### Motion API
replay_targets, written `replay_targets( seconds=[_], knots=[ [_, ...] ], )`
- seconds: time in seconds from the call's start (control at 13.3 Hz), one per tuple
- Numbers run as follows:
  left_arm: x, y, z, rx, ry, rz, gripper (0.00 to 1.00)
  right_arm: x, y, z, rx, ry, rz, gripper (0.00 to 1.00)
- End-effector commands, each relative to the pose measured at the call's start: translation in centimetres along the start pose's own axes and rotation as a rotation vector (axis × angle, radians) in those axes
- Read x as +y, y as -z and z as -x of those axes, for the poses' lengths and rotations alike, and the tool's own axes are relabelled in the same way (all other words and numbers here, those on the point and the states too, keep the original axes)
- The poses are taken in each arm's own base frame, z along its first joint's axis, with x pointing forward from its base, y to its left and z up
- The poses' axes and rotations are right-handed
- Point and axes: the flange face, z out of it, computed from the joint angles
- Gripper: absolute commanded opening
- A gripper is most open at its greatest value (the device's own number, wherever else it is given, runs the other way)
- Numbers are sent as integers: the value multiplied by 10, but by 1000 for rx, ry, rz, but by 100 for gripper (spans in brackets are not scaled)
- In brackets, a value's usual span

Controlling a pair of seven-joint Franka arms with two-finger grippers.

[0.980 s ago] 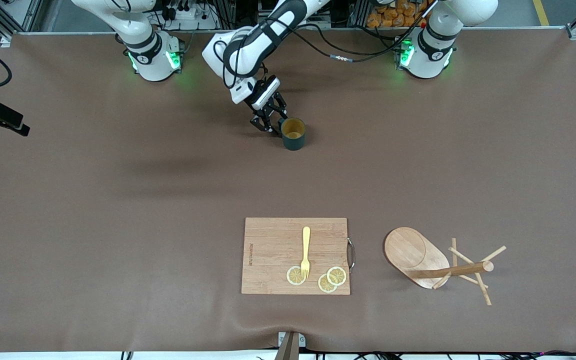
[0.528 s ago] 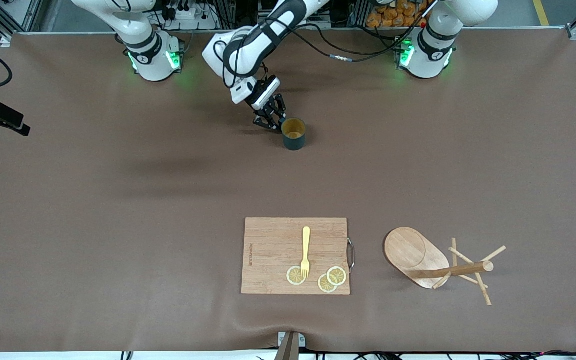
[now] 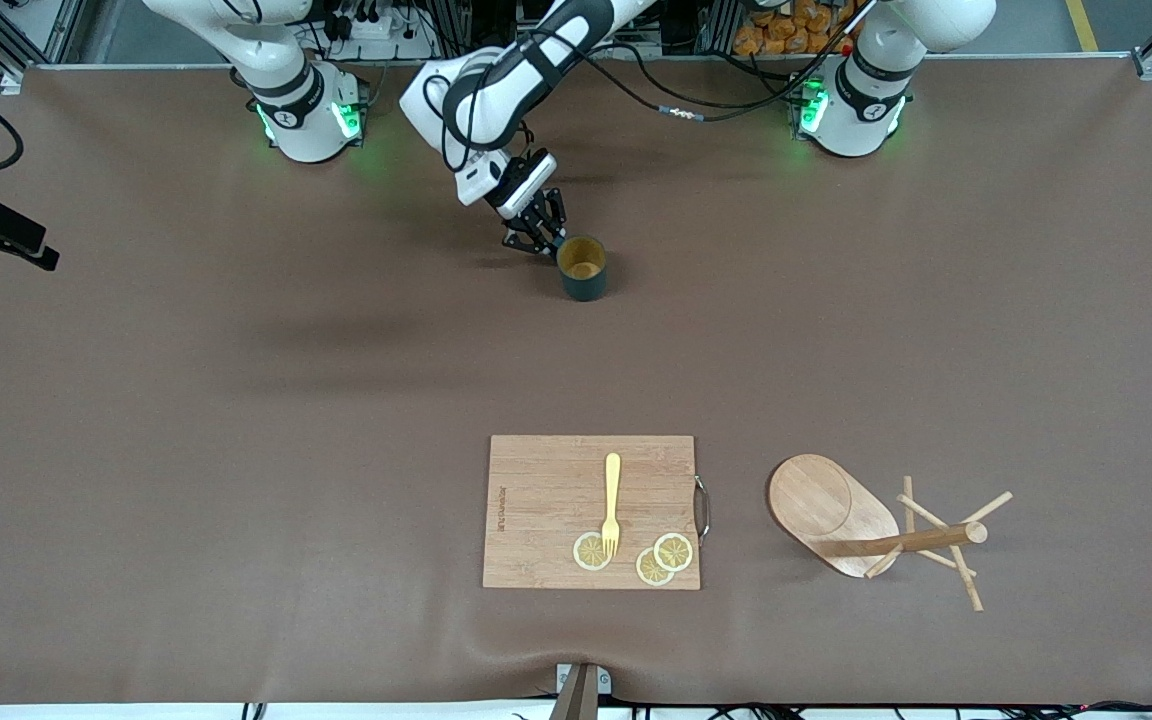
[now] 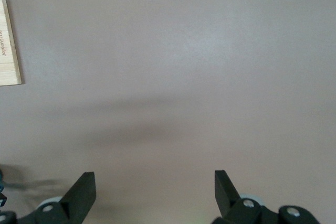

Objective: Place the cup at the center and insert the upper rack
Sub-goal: 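Lift the mug by its handle with the left gripper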

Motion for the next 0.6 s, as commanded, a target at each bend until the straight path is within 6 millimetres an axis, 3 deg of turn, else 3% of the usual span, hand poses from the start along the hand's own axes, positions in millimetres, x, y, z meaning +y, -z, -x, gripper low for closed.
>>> replay_targets(
  seconds=[0.0, 0.23, 0.53],
  knots=[
    [18, 35, -64, -88, -12, -17, 0, -3, 8, 7, 6, 10, -5, 100],
    [36, 63, -136, -187, -4, -9, 0, -3, 7, 7, 3, 10, -5, 100],
    [54, 92, -265, -388, 11, -1, 0, -3, 7, 7, 1, 10, -5, 100]
  ],
)
